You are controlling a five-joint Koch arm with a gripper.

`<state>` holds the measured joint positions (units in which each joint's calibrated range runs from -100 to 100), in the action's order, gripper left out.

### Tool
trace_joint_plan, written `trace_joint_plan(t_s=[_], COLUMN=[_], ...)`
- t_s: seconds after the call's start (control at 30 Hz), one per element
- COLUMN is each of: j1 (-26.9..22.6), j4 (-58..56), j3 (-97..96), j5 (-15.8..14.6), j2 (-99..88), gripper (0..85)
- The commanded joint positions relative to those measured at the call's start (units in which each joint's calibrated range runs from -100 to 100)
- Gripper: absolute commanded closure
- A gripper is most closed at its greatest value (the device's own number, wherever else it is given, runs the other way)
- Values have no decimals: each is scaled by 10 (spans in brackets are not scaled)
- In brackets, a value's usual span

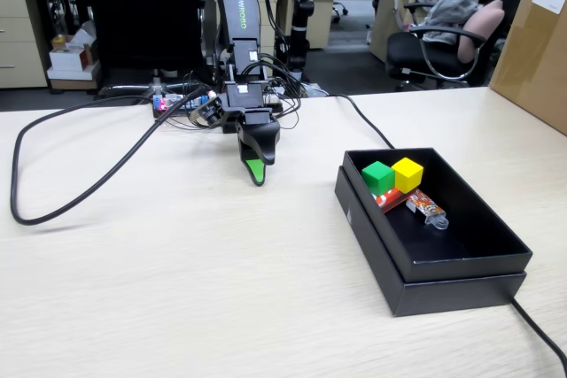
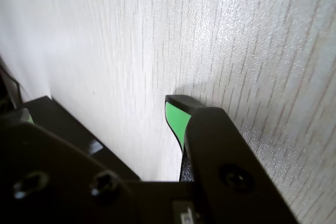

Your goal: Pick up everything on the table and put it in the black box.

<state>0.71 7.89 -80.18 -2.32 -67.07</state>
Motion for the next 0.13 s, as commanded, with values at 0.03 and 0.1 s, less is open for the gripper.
trace_joint_plan(t_s=[0.03, 0.1], j1=[0, 0], j4=[-6, -6], j3=[-1, -1], j5=[-2, -2], j2=[11, 11], gripper=[367, 367])
